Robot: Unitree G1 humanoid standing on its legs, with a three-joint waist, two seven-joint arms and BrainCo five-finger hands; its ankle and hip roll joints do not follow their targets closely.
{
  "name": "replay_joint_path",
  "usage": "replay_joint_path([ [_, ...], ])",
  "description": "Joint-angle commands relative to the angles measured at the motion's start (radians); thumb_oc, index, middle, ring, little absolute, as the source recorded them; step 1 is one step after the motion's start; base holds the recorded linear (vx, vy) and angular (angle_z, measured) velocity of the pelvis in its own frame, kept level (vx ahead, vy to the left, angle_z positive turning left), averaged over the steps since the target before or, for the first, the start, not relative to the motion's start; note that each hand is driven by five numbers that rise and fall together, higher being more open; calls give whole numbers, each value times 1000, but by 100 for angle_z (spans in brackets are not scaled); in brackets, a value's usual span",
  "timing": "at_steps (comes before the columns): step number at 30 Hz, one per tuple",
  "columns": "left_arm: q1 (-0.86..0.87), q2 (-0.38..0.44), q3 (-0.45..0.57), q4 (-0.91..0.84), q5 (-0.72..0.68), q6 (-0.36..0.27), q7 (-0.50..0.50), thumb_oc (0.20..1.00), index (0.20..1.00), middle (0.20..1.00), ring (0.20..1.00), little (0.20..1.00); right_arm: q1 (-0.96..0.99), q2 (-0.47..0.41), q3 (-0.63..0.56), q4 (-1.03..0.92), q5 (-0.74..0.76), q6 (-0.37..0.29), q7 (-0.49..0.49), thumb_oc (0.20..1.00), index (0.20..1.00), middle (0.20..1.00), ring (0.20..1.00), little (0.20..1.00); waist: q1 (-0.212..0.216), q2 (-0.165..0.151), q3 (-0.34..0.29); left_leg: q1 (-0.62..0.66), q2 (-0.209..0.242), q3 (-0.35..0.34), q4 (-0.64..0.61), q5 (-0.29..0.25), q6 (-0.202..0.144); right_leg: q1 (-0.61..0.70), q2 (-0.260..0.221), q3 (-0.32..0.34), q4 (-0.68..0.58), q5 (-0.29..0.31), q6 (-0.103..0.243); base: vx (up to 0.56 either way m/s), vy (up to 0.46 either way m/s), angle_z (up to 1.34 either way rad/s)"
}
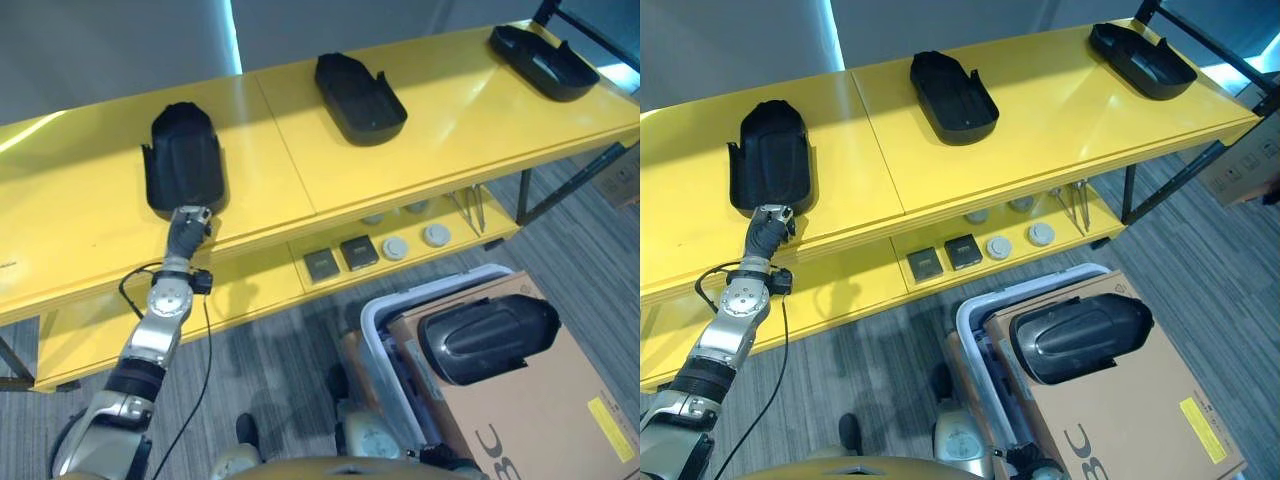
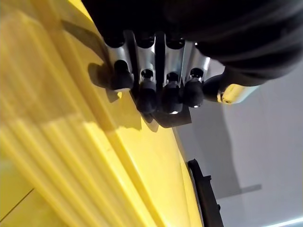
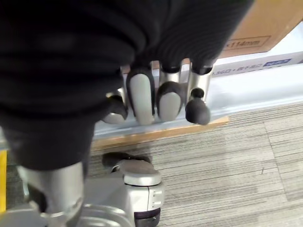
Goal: Move parts from the plastic box to the shelf.
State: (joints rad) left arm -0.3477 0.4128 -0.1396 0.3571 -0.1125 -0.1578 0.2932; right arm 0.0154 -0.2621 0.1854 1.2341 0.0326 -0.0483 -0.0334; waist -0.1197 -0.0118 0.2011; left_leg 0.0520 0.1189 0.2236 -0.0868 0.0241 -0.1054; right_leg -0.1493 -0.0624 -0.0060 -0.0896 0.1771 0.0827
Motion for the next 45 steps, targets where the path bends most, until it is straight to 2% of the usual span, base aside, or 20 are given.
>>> replay_joint_path([
  [1, -119, 48, 7, 47, 12, -35, 43, 200, 200, 200, 200, 200, -36, 5, 51, 29, 7, 13, -24, 1000, 1000, 1000, 1000, 1000, -6, -1, 11, -28, 31, 7, -1, 25, -29, 42, -64, 17, 27, -41, 89, -3, -3, -5],
  [10, -217, 90, -12, 136, -8, -32, 82, 200, 200, 200, 200, 200, -52, 5, 73, 22, 22, 6, -30, 1000, 1000, 1000, 1000, 1000, -17, -11, 17, -51, 41, 17, -1, 32, -33, 4, -51, 39, 33, -34, 91, 10, -7, -10],
  [15, -141, 78, 11, 40, -8, -42, 64, 200, 200, 200, 200, 200, -40, 9, 57, 28, 25, 8, -33, 1000, 1000, 1000, 1000, 1000, -7, -11, 8, -22, 39, 23, -1, 21, -30, 27, -50, 43, 33, -41, 88, 45, 22, -8],
  [16, -51, 62, 38, -76, -3, -52, 29, 200, 200, 200, 200, 200, -34, 13, 38, 31, 26, 12, -32, 1000, 1000, 1000, 1000, 1000, 5, -9, -2, -2, 35, 20, -1, 10, -25, 50, -56, 37, 36, -48, 88, 37, 35, -5],
  [18, 9, 48, 54, -133, -7, -55, 7, 200, 200, 200, 200, 200, -24, 13, 28, 34, 25, 14, -27, 1000, 1000, 1000, 1000, 1000, 10, -9, -13, 12, 30, 16, -1, 2, -21, 66, -60, 32, 39, -53, 88, 62, 45, -3],
  [19, 52, 35, 63, -175, -18, -58, -11, 570, 570, 570, 570, 570, -15, 14, 17, 37, 23, 16, -24, 1000, 1000, 1000, 1000, 1000, 14, -10, -23, 23, 26, 11, -1, -4, -18, 81, -65, 27, 41, -57, 89, 80, 97, 10],
  [20, 131, 12, 70, -255, -29, -67, -47, 1000, 1000, 1000, 1000, 1000, -6, 17, -4, 41, 23, 20, -22, 1000, 1000, 1000, 1000, 1000, 26, -10, -39, 44, 16, -1, -1, -16, -7, 102, -76, 20, 54, -65, 91, 65, 106, 23],
  [24, 203, 2, 60, -339, -32, -67, -86, 1000, 1000, 1000, 1000, 1000, 17, 20, -31, 37, 36, 21, -16, 1000, 1000, 1000, 1000, 1000, 35, -17, -59, 68, -6, -18, -1, -31, 11, 126, -96, 8, 79, -70, 104, -19, 116, 31],
  [27, 226, 39, 16, -400, 72, -67, -88, 1000, 1000, 1000, 1000, 1000, 50, 31, -58, 1, 60, 11, -20, 1000, 1000, 1000, 1000, 1000, 22, -34, -65, 80, -47, -19, -1, -47, 37, 121, -137, 15, 107, -20, 141, -118, 182, 18],
  [31, 229, 30, -12, -389, 84, -78, -66, 1000, 1000, 1000, 1000, 1000, 63, 38, -59, -18, 59, 5, -39, 1000, 1000, 1000, 1000, 1000, 9, -46, -59, 77, -82, 5, -1, -54, 54, 83, -166, 45, 108, 58, 175, -201, 173, -9],
  [33, 211, 36, -35, -357, 122, -72, -38, 1000, 1000, 1000, 1000, 1000, 55, 45, -85, -11, 79, 5, -69, 1000, 1000, 1000, 1000, 1000, 18, -27, -26, 78, -74, 71, -1, -46, 66, 29, -195, -144, 220, 21, 141, -298, 191, -64],
  [34, 209, 36, -35, -355, 122, -73, -38, 1000, 1000, 1000, 1000, 1000, 54, 45, -86, -11, 79, 5, -69, 1000, 1000, 1000, 1000, 1000, 18, -28, -27, 74, -75, 71, -1, -43, 66, 25, -196, -145, 221, 22, 139, -196, 181, -121],
  [35, 211, 37, -32, -340, 125, -64, -31, 1000, 1000, 1000, 1000, 1000, 52, 49, -95, -9, 90, 6, -75, 1000, 1000, 1000, 1000, 1000, 24, -14, -23, 77, -70, 104, -1, -36, 75, 31, -221, -253, 305, -15, 114, -176, 180, -111],
  [37, 246, 49, -36, -309, 183, -56, -27, 1000, 1000, 1000, 1000, 1000, 52, 58, -94, 8, 91, 10, -70, 1000, 1000, 1000, 1000, 1000, 28, -1, -39, 92, -70, 176, -1, -46, 94, 98, -251, -364, 443, -100, 103, -170, 230, -86],
  [38, 247, 48, -37, -308, 185, -57, -26, 1000, 1000, 1000, 1000, 1000, 53, 58, -93, 9, 92, 9, -70, 1000, 1000, 1000, 1000, 1000, 31, -3, -37, 98, -74, 180, -1, -51, 95, 96, -256, -357, 454, -108, 105, -184, 169, -157],
  [39, 289, 38, -22, -271, 172, -51, -29, 1000, 1000, 1000, 1000, 1000, 45, 54, -100, 28, 81, 15, -74, 1000, 1000, 1000, 1000, 1000, 45, 2, -56, 94, -80, 253, 3, -43, 107, 153, -253, -416, 516, -129, 103, -198, 53, -163],
  [42, 321, 27, -18, -219, 187, -42, -28, 1000, 1000, 1000, 1000, 1000, 23, 50, -76, 46, 26, 21, -86, 1000, 1000, 1000, 1000, 1000, 74, -2, -79, 79, -78, 323, 14, -28, 104, 222, -227, -458, 447, -142, 104, -187, -37, -142],
  [43, 354, 2, 6, -153, 174, -33, -15, 1000, 1000, 1000, 1000, 1000, -6, 45, -47, 44, -19, 21, -104, 1000, 1000, 1000, 1000, 1000, 103, -3, -94, 41, -58, 386, 54, -9, 81, 271, -202, -496, 293, -203, 89, -204, -181, -131],
  [44, 366, -6, 7, -114, 190, -31, -12, 1000, 1000, 1000, 1000, 1000, -14, 42, -37, 40, -26, 18, -110, 1000, 1000, 1000, 1000, 1000, 110, -1, -99, 24, -51, 404, 74, -9, 70, 285, -190, -482, 218, -200, 89, -247, -302, -104],
  [45, 371, -15, -8, -58, 211, -26, -6, 1000, 1000, 1000, 1000, 1000, -21, 42, -38, 37, -9, 14, -115, 1000, 1000, 1000, 1000, 1000, 97, 1, -101, -6, -33, 413, 123, -2, 55, 291, -145, -406, 140, -212, 80, -101, -214, -148],
])
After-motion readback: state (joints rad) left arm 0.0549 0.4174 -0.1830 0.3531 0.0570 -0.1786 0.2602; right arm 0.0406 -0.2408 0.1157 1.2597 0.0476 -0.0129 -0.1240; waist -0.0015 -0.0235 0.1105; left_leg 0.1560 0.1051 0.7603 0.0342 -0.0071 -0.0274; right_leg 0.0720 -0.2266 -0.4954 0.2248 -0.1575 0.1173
